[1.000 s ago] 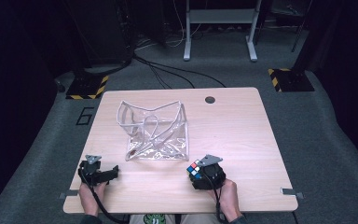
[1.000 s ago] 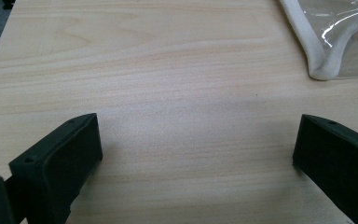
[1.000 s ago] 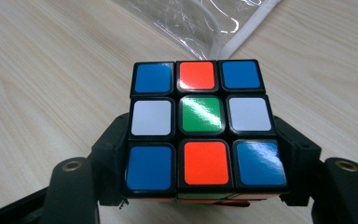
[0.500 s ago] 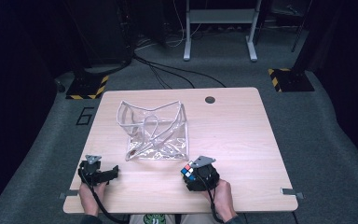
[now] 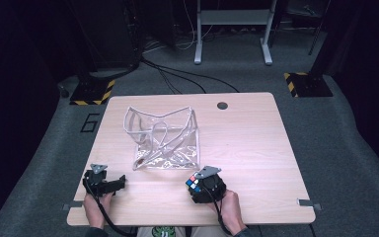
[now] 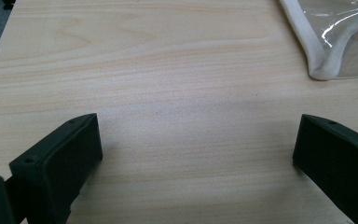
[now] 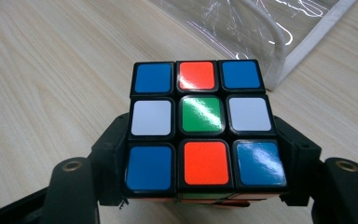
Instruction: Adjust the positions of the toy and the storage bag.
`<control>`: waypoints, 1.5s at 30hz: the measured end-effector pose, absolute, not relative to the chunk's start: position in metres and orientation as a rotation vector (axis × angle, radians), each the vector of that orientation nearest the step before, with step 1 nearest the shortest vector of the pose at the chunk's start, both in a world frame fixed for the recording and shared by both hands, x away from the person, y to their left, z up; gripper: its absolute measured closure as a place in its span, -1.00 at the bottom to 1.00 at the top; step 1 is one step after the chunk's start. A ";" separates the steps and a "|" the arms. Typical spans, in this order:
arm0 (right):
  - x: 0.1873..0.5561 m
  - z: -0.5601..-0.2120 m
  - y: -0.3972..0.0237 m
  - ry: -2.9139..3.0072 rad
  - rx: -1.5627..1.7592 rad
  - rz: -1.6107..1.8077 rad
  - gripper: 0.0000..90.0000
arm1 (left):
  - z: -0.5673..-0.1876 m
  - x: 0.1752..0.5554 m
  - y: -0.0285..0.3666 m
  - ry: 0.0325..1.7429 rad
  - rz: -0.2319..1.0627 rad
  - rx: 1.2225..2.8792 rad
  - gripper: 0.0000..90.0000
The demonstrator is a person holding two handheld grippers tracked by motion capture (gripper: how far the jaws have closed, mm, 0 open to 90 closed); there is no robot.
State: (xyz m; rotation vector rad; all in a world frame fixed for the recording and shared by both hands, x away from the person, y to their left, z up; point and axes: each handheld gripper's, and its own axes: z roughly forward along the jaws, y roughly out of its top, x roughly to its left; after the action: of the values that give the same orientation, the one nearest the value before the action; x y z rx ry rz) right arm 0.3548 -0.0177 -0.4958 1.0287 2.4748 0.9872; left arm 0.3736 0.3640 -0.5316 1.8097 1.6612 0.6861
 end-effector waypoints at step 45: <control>0.369 -0.461 -0.073 2.376 1.223 1.121 -0.85 | -0.526 0.382 0.368 1.648 0.626 1.866 -0.93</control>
State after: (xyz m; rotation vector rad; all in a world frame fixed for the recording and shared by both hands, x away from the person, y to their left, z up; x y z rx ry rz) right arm 0.3688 -0.0727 -0.4610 1.2230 2.3761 1.1214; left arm 0.3821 0.3679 -0.5263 1.8662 1.6480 0.6262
